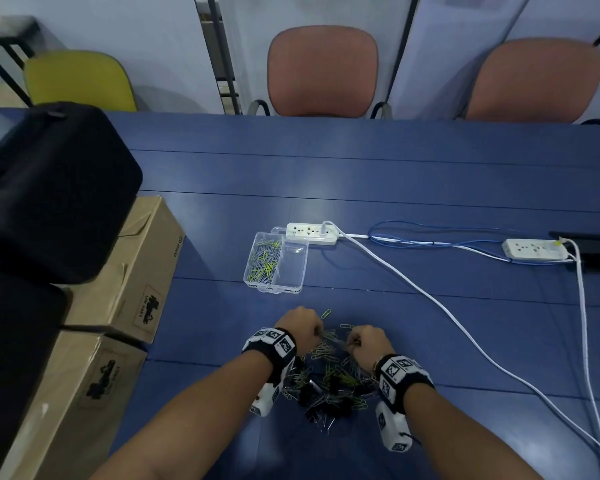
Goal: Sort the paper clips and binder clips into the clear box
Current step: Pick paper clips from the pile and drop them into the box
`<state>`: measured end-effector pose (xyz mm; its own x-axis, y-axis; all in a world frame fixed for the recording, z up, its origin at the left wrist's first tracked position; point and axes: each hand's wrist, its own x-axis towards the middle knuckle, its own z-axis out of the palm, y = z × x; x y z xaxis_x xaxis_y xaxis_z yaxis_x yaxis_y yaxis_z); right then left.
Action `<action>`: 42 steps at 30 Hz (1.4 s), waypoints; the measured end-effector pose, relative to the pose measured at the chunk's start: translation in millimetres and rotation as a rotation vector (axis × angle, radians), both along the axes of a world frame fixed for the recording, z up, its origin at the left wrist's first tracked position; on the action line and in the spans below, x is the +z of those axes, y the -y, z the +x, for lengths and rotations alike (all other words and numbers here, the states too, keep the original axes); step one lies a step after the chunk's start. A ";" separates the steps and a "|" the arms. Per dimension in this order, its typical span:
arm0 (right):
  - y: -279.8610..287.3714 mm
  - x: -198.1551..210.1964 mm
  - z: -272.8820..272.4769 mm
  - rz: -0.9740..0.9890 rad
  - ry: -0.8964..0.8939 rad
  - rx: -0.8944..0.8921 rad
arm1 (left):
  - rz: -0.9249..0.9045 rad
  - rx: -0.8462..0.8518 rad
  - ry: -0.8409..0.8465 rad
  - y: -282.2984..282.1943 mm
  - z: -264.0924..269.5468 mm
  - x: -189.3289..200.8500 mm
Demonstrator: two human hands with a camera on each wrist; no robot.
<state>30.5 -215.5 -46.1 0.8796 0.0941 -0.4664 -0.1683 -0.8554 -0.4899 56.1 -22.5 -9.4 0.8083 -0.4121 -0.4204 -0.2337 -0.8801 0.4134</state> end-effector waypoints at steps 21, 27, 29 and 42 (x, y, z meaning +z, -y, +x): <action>-5.6 37.8 10.0 0.696 -0.013 -0.461 | -0.484 0.823 0.014 -85.7 53.3 40.9; -41.3 56.9 46.4 0.777 -0.036 -0.435 | -0.433 0.983 0.036 -114.2 82.4 40.4; -54.8 63.2 60.9 0.788 -0.035 -0.412 | -0.401 1.012 0.054 -117.9 90.7 40.3; -143.3 68.2 162.3 0.624 -0.077 -0.363 | -0.107 0.655 0.105 -123.6 118.8 8.7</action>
